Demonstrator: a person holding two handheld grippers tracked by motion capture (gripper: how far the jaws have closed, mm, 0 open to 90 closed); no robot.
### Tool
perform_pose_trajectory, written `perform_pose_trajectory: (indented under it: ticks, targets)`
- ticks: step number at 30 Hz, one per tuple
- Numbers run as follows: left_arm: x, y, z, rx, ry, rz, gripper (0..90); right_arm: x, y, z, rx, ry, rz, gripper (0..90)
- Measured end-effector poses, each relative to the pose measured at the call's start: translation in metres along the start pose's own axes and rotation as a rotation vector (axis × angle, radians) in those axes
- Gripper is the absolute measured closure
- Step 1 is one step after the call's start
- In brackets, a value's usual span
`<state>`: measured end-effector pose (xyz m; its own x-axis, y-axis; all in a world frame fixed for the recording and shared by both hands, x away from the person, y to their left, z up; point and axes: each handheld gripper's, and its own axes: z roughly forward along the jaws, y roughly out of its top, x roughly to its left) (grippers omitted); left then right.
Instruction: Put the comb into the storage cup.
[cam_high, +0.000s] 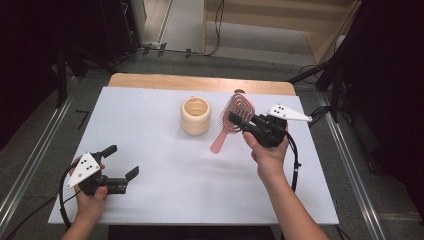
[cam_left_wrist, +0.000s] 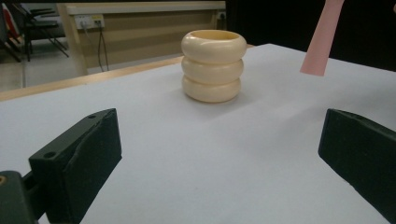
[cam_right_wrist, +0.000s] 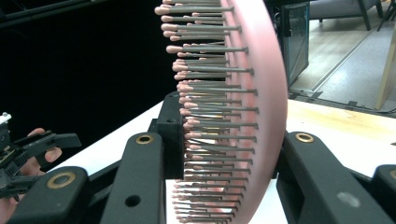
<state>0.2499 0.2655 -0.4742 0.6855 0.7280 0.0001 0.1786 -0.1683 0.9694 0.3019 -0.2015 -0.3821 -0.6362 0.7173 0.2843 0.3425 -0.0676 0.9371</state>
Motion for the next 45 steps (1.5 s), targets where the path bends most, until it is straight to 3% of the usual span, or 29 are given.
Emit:
perform_pose_trajectory:
  ticks: [5,19,45]
  targets:
    - [0.007,-0.004,-0.009,-0.003,0.013,-0.017,0.0,-0.001,0.004,0.002,-0.003,-0.005,-0.003,61.3]
    - [0.016,-0.011,-0.021,0.009,0.067,-0.016,0.0,-0.003,0.017,0.007,-0.006,-0.017,-0.025,61.3]
    - [0.018,-0.014,-0.020,0.008,0.069,-0.039,0.0,-0.009,0.044,0.024,-0.014,-0.028,-0.042,61.3]
